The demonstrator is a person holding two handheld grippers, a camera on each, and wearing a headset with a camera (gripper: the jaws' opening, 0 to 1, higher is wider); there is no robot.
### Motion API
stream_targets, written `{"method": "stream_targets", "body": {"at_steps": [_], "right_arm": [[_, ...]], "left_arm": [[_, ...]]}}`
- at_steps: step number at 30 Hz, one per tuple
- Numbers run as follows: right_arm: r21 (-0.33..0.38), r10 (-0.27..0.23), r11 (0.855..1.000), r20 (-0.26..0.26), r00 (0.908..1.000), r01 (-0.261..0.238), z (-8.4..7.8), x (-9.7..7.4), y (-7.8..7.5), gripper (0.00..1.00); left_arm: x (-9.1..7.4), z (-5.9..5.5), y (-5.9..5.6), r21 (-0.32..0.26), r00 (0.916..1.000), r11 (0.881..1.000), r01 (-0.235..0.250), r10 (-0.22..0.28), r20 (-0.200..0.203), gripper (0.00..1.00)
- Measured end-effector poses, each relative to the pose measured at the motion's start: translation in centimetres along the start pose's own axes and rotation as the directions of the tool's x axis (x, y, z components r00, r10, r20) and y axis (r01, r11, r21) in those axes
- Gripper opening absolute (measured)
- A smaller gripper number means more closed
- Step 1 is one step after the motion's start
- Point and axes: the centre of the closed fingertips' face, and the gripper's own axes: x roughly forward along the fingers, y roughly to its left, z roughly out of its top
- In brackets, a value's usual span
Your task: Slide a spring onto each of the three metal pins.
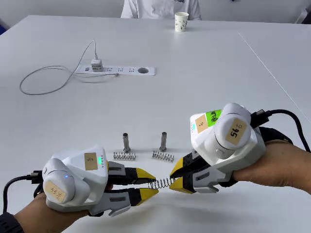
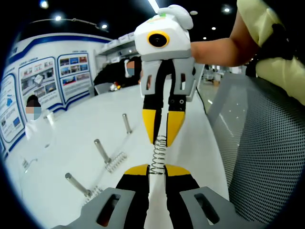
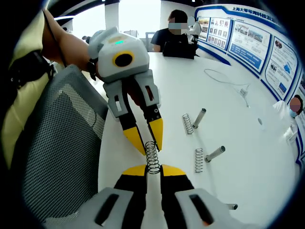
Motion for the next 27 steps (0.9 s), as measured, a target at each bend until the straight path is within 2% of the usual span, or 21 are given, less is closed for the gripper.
{"method": "stream_targets", "body": {"at_steps": [10,27], "right_arm": [[-0.016,-0.006,1.0,0.043,0.9991,0.006,1.8,-0.5,0.1,0.11],[-0.019,-0.009,1.0,0.105,0.9944,0.011,3.8,-0.4,0.1,0.11]], "left_arm": [[0.0,0.1,-0.1,0.003,1.0,1.0,0.0,0.0,0.004,0.12],[0.0,0.4,0.1,-0.004,0.9998,1.0,-0.006,0.006,0.02,0.12]]}}
